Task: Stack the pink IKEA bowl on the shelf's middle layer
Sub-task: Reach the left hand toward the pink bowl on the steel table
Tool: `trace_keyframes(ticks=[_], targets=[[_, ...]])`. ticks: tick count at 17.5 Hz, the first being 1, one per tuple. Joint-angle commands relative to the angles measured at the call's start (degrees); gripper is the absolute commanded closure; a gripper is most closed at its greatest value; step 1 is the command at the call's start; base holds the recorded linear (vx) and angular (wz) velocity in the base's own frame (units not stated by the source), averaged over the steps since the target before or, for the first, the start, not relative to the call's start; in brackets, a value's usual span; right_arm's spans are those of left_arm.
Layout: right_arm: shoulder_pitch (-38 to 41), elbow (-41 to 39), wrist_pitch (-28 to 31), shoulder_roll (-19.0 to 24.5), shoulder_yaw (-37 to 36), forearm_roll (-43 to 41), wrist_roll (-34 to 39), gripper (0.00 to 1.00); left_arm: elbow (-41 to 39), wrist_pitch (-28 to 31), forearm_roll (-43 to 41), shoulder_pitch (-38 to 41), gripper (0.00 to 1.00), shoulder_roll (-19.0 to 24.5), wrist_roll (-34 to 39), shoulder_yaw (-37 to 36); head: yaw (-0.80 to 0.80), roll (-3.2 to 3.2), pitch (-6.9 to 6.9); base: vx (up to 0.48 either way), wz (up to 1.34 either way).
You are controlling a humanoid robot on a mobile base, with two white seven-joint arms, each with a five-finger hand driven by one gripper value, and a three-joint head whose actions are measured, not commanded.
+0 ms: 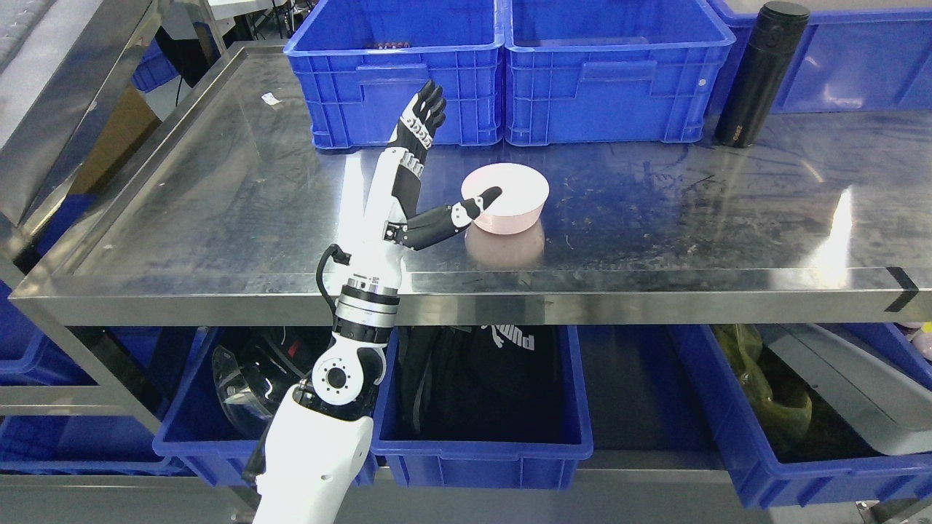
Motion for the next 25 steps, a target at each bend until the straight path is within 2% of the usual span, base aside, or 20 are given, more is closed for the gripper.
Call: trace_keyframes(ticks=[1,5,7,9,12,14,18,20,22,25], targets=[[0.0,-1.0,0.0,-1.0,0.2,0.0,0.0,0.0,0.0,0.3,-0.2,0.2,0.0,1.0,0.0,0.8,0.0,0.0,0.0,0.019,-0.07],[0.0,-1.0,0.0,-1.0,0.2,0.0,0.0,0.0,0.1,0.7,-1.3,-3.4,0.0,1.0,-1.0,0.9,0.0,0.0,0.0,0.01,-0.03],[0.0,-1.0,0.0,-1.0,0.3,0.0,0.0,0.0,0.1,1.2,-9.4,-8.7,0.0,6.5,-3.9,0.1,0.0,0.0,-0.01,0.0,0.0],[0.0,-1.0,0.0,-1.0,0.2,0.0,0.0,0.0,0.1,6.0,-20.1,-16.4,0.01,11.3,-12.8,-1.1,0.0,0.0,-0.01,0.0,0.0],[0.0,-1.0,0.0,-1.0,0.2,0.0,0.0,0.0,0.1,15.6,-29.4,-27.7,0.01,15.6,-31.4,-2.3,0.0,0.0,-0.01,0.0,0.0],[0.0,-1.0,0.0,-1.0,0.2,-0.1,0.0,0.0,0.0,15.4,-38.4,-32.4,0.02,22.0,-38.3,-7.0,0.0,0.0,-0.01,0.0,0.0],[0.0,-1.0,0.0,-1.0,0.3,0.0,0.0,0.0,0.0,15.5,-39.6,-38.8,0.06,25.0,-40.9,-15.4,0.0,0.0,-0.01,0.0,0.0],[0.0,-1.0,0.0,-1.0,0.3,0.0,0.0,0.0,0.5,15.4,-39.7,-40.4,0.05,25.5,-50.4,-19.0,0.0,0.0,-0.01,0.0,0.0],[0.0,-1.0,0.0,-1.0,0.3,-0.1,0.0,0.0,0.5,15.1,-39.7,-40.3,0.03,26.0,-52.4,-22.5,0.0,0.0,-0.01,0.0,0.0],[0.0,-1.0,0.0,-1.0,0.3,-0.1,0.0,0.0,1.5,15.6,-41.2,-40.5,0.06,25.6,-59.4,-24.7,0.0,0.0,-0.01,0.0,0.0]])
